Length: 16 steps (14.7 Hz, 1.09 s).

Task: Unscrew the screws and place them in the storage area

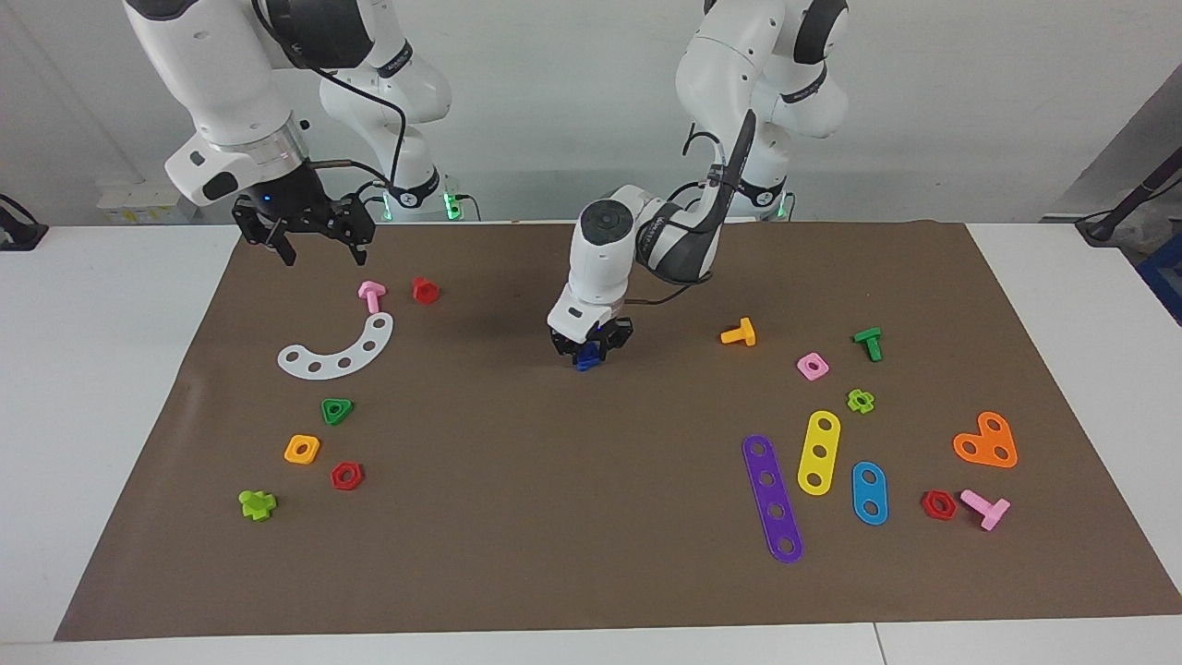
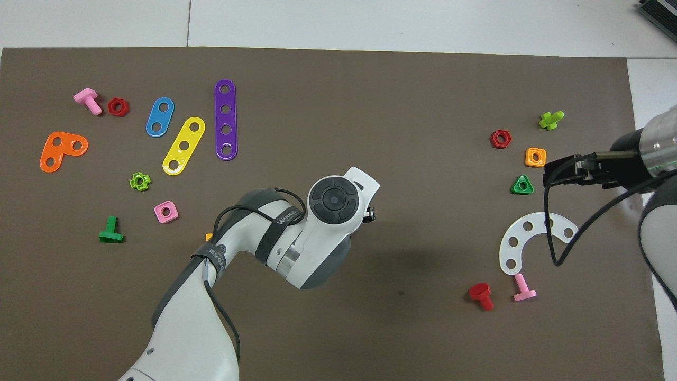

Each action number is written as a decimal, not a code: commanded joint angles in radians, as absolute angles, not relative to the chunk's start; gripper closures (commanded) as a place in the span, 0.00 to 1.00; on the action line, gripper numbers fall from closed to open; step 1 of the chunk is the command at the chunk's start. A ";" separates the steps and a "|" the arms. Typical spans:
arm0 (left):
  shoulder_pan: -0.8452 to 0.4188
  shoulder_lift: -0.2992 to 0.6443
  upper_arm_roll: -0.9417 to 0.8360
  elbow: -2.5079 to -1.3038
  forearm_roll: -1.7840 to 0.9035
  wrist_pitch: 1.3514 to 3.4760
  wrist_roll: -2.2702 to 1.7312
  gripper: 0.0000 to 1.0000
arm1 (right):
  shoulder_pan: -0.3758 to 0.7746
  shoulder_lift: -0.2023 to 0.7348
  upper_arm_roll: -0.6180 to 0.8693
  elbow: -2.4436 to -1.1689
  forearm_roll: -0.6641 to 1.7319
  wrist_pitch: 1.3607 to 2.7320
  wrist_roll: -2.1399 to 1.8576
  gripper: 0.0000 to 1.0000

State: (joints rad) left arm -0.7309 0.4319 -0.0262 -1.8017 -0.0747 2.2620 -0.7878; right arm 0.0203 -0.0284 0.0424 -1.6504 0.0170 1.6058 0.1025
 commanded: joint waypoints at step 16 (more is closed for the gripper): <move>-0.746 0.417 -0.011 -1.764 -0.087 2.162 -0.793 1.00 | 0.023 -0.049 0.044 -1.672 0.023 1.617 0.074 0.00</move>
